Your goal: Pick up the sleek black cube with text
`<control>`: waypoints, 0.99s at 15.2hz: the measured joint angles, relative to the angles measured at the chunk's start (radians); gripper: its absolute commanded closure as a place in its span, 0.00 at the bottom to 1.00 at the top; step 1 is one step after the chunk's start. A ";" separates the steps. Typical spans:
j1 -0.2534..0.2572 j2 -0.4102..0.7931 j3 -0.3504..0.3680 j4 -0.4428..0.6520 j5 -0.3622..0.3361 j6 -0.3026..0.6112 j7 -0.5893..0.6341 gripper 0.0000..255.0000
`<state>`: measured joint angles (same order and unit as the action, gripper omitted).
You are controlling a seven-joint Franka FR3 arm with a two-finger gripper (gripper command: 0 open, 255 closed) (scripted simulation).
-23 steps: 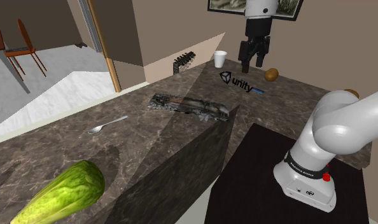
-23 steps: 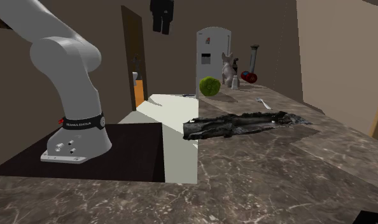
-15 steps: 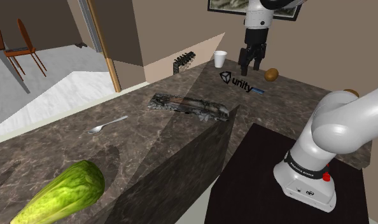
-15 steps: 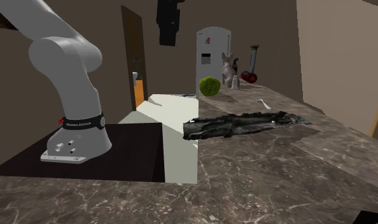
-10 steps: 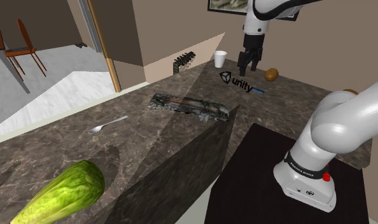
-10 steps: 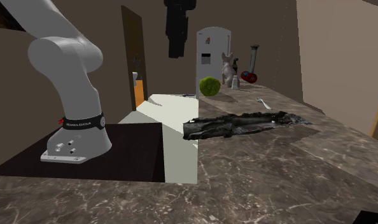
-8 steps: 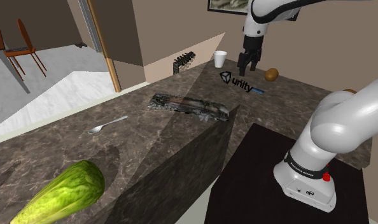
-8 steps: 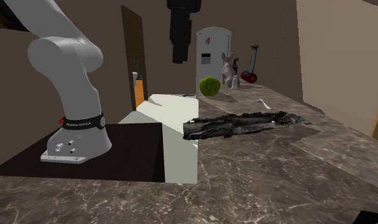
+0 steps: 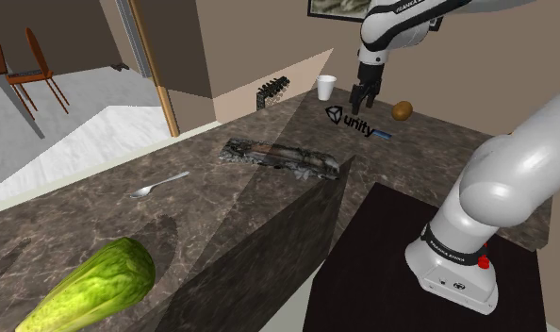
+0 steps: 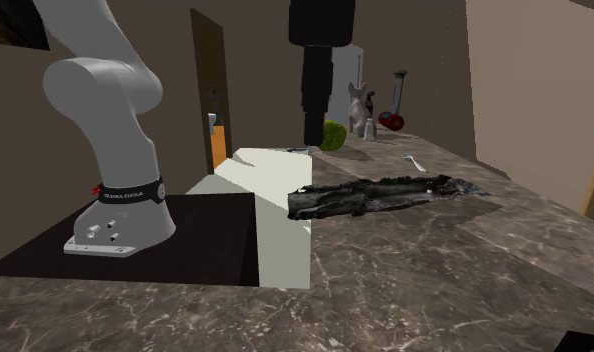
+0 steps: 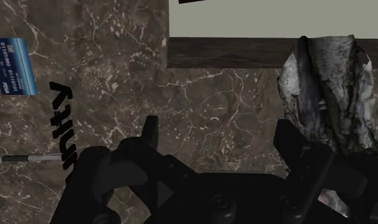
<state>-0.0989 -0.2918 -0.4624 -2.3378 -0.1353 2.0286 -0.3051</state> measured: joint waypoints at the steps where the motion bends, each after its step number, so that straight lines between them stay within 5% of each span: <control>1: -0.002 0.028 -0.018 0.011 0.008 0.022 -0.027 0.00; 8: -0.013 0.304 -0.112 0.164 0.164 0.152 -0.237 0.00; 15: -0.114 0.583 -0.114 0.379 0.374 0.193 -0.457 0.00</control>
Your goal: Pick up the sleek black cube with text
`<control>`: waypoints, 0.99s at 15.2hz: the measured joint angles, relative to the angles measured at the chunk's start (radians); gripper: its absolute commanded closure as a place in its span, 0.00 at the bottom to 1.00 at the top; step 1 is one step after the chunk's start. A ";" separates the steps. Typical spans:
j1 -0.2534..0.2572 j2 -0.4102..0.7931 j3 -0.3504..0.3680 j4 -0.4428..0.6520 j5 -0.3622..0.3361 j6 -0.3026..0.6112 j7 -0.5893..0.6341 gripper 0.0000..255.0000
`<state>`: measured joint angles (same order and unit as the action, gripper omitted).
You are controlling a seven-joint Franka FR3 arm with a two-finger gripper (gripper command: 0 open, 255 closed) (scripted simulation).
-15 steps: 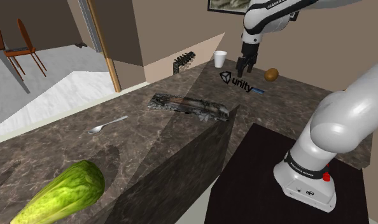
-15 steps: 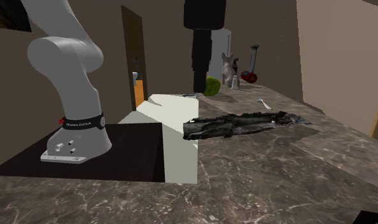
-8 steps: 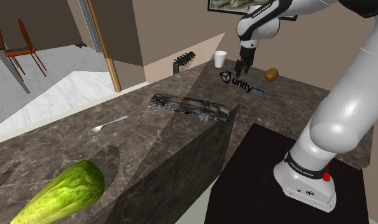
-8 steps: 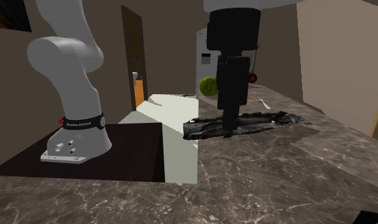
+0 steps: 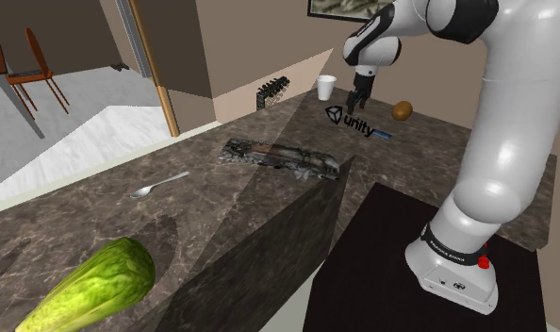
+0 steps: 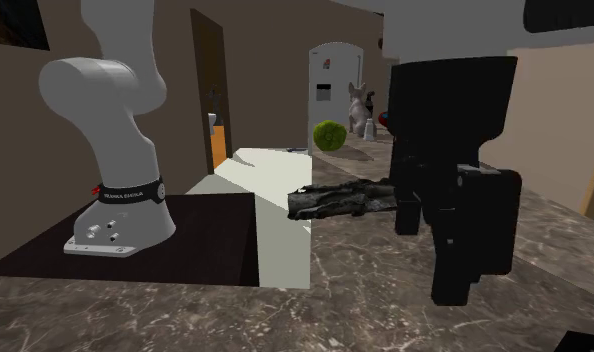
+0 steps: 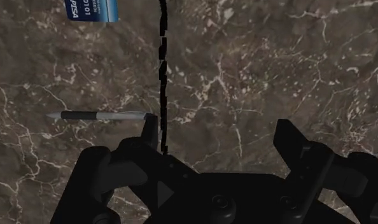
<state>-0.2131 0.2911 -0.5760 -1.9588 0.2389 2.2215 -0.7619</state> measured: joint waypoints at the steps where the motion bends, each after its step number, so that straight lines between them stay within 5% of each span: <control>1: -0.021 0.043 0.008 0.041 0.029 0.000 -0.025 0.00; 5: -0.093 0.172 0.039 0.172 0.107 -0.009 -0.093 0.00; 12: -0.114 0.230 0.064 0.163 0.149 0.053 -0.124 0.00; 13: -0.115 0.234 0.065 0.162 0.151 0.057 -0.125 1.00; 15: -0.116 0.236 0.067 0.162 0.153 0.059 -0.126 1.00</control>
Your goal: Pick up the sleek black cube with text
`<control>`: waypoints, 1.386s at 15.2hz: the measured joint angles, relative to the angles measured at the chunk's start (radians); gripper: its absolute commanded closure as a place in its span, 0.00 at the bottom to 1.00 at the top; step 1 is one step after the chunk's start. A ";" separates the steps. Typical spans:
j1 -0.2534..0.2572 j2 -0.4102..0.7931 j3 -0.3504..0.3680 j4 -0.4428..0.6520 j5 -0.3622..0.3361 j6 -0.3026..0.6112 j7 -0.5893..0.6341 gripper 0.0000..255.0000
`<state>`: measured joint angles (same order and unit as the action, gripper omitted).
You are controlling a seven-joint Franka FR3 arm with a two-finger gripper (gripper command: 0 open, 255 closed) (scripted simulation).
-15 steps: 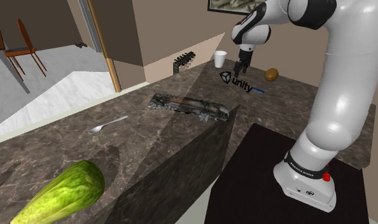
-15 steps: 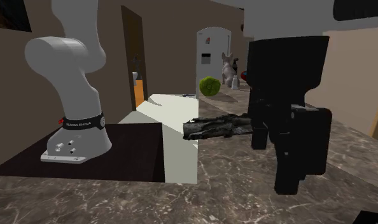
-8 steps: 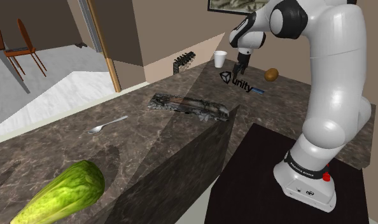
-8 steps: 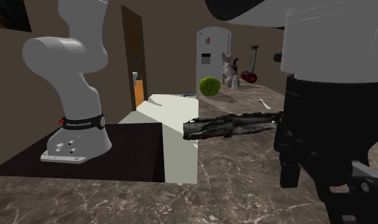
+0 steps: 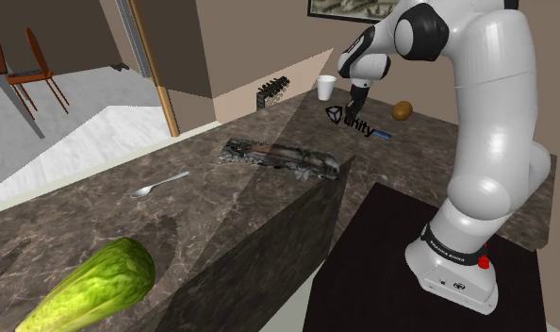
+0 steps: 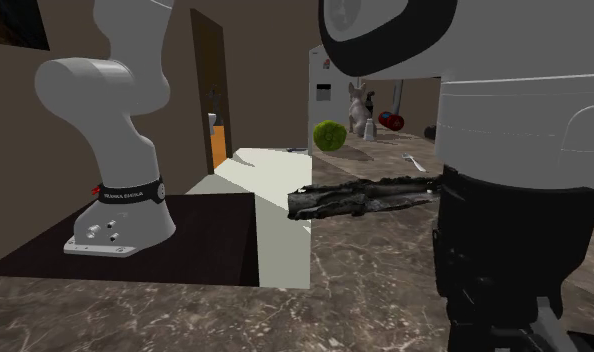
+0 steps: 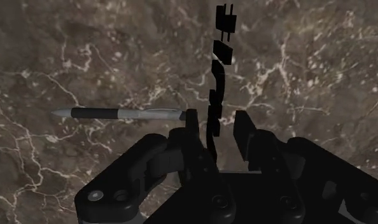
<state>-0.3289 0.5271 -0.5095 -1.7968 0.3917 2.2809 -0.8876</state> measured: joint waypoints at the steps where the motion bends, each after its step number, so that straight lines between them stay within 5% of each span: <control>1: 0.000 0.000 0.000 0.000 0.000 0.001 0.000 1.00; 21: 0.024 -0.083 -0.037 0.043 -0.061 -0.115 0.043 1.00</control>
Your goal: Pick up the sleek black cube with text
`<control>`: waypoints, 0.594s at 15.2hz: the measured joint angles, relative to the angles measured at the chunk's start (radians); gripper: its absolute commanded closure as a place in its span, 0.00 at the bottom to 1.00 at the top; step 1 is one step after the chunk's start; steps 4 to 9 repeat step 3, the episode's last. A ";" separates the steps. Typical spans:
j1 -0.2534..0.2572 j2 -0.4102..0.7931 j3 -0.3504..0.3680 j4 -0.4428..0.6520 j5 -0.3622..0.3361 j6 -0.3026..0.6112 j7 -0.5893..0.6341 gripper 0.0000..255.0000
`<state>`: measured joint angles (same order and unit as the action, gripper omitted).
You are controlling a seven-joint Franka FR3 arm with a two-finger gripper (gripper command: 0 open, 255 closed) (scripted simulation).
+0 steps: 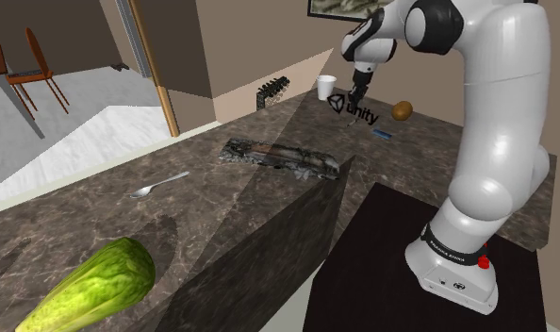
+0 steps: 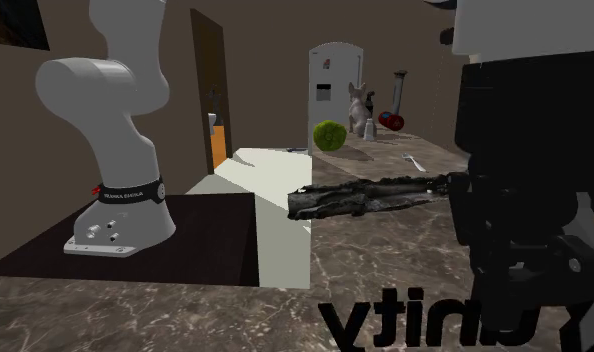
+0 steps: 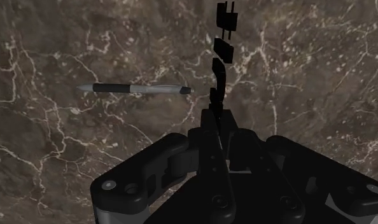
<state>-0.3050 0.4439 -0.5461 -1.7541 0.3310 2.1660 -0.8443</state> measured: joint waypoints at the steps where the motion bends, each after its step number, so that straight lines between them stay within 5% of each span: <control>1: 0.003 -0.008 -0.003 0.002 -0.006 -0.009 0.004 1.00; 9: 0.004 -0.015 -0.006 0.014 -0.012 -0.026 0.009 1.00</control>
